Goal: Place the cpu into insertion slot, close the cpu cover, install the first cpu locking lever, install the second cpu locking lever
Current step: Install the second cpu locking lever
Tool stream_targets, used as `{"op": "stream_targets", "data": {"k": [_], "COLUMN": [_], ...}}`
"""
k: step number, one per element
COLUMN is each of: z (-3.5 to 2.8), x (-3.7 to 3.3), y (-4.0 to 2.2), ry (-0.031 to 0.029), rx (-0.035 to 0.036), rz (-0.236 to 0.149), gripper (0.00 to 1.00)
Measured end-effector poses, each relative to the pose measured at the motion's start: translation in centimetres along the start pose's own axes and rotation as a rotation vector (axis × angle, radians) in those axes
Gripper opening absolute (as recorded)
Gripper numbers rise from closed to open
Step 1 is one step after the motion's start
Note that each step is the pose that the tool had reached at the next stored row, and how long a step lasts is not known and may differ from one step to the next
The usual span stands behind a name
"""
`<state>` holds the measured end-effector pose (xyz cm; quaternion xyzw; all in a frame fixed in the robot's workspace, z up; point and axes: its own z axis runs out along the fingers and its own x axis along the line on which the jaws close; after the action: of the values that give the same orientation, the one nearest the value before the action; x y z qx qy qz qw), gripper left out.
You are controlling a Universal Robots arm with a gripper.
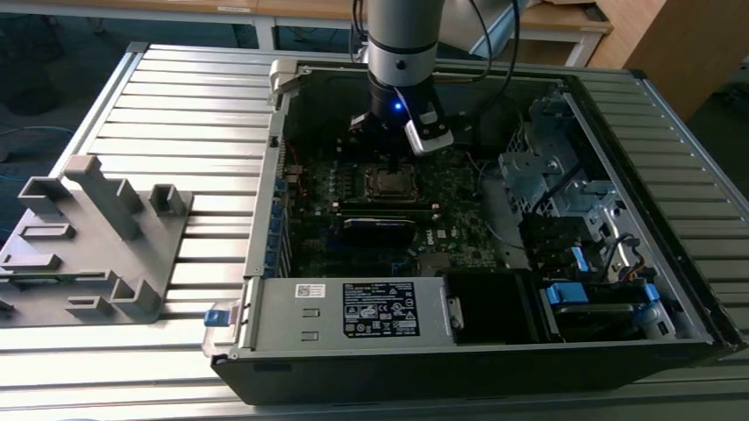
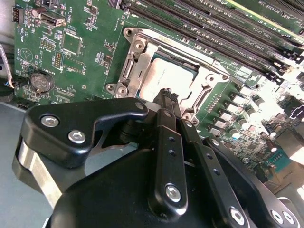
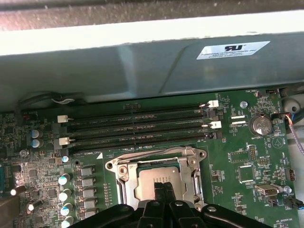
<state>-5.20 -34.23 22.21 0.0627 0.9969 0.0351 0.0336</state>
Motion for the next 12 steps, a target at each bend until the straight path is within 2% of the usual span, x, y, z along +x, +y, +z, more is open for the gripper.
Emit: {"op": "stream_targets", "data": {"k": [12], "z": [-0.11], "x": [-0.01], "y": [0.01], "ry": [0.0000], "rx": [0.0000], "rz": [0.000], "gripper": [0.11]}}
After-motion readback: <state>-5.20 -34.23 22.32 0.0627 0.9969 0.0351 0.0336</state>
